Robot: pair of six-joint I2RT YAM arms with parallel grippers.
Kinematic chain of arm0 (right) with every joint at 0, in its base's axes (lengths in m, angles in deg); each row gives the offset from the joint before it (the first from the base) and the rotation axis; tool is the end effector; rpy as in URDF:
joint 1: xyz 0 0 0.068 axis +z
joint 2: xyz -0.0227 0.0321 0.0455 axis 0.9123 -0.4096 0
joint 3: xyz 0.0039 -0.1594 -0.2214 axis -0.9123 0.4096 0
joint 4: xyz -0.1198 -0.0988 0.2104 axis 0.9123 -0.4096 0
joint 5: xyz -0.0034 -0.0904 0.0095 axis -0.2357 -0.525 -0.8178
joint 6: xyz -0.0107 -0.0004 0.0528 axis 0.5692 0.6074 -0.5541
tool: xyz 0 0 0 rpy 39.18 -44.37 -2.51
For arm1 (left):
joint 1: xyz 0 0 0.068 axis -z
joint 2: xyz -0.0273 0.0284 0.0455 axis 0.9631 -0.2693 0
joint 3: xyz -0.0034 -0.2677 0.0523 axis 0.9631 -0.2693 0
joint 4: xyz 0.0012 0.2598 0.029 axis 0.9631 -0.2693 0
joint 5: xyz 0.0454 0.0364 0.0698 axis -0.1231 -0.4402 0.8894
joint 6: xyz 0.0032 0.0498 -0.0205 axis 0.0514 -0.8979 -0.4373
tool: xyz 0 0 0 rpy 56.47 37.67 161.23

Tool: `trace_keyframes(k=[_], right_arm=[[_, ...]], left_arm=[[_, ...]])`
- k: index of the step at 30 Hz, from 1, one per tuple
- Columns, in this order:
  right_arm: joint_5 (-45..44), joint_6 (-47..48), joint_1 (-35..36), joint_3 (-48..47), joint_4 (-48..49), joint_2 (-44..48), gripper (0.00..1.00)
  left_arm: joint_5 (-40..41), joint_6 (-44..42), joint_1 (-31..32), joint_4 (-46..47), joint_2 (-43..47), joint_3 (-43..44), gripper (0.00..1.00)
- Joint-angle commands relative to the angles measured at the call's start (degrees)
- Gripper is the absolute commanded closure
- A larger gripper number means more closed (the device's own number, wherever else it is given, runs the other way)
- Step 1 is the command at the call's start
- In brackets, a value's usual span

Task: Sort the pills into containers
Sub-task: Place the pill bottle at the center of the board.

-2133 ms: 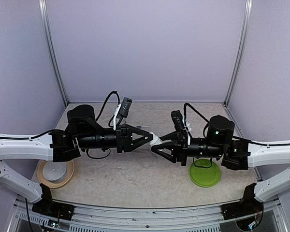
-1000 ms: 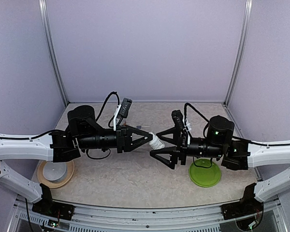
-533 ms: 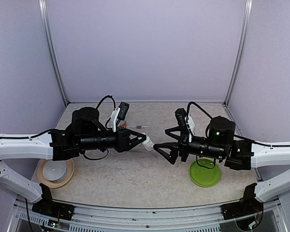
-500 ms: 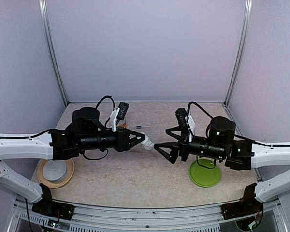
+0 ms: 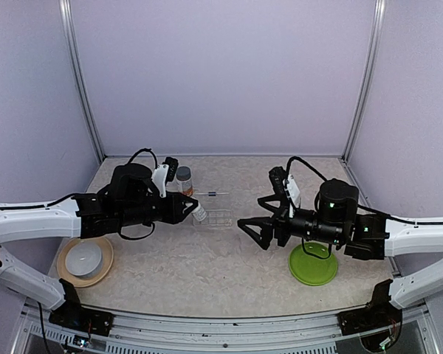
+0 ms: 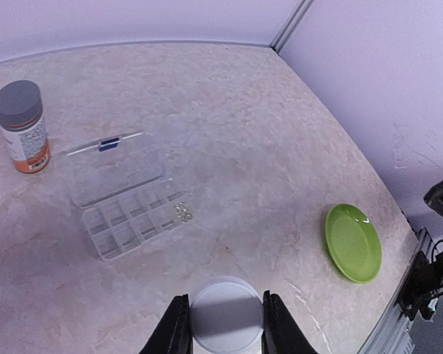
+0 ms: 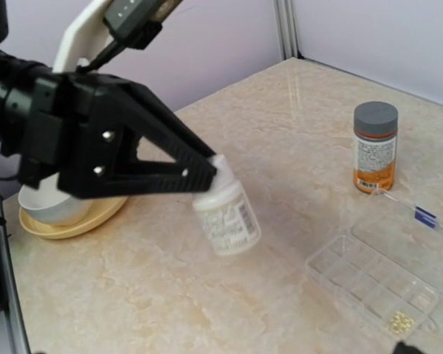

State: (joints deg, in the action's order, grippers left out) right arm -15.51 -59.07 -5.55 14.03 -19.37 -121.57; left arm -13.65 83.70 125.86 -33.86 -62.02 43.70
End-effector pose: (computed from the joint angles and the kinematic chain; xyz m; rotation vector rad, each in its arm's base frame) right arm 0.1296 0.2269 0.2798 -0.7074 1.7084 0.9526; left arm 0.1828 -0.2264 0.2690 0.3908 2.0683 -0.8111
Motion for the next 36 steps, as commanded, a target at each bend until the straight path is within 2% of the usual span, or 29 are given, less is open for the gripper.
trace_keyframes(k=[1, 5, 13, 16, 20, 30, 36], right_arm=[[-1.37, 0.62, -0.57, 0.34, -1.26, 1.31, 0.0], [-1.35, 0.66, -0.59, 0.46, -1.35, 1.45, 0.0], [-1.26, 0.27, -0.68, 1.03, -1.16, 1.45, 0.0], [-1.32, 0.19, -0.68, 1.24, -0.93, 1.47, 0.0], [-1.22, 0.01, -0.71, 1.57, -0.48, 1.06, 0.0], [-1.47, -0.2, -0.86, 2.83, -0.25, 1.47, 0.0], [-1.6, -0.59, -0.81, 3.66, -0.11, 2.21, 0.0]], left_arm=[[4.94, -0.86, -2.6, -3.14, 1.04, -0.25, 0.78], [8.56, -1.16, -4.81, -5.41, 0.98, -0.15, 0.78], [10.63, -2.02, -9.71, -5.73, -1.02, -1.33, 0.78], [13.55, -2.92, -11.12, -5.95, -3.01, -1.31, 0.78], [12.93, -3.52, -13.75, -4.62, -5.87, -0.68, 0.79], [17.13, -6.1, -16.42, -5.93, -13.13, 4.97, 0.79], [15.75, -6.72, -20.23, -4.21, -17.91, 6.25, 0.79]])
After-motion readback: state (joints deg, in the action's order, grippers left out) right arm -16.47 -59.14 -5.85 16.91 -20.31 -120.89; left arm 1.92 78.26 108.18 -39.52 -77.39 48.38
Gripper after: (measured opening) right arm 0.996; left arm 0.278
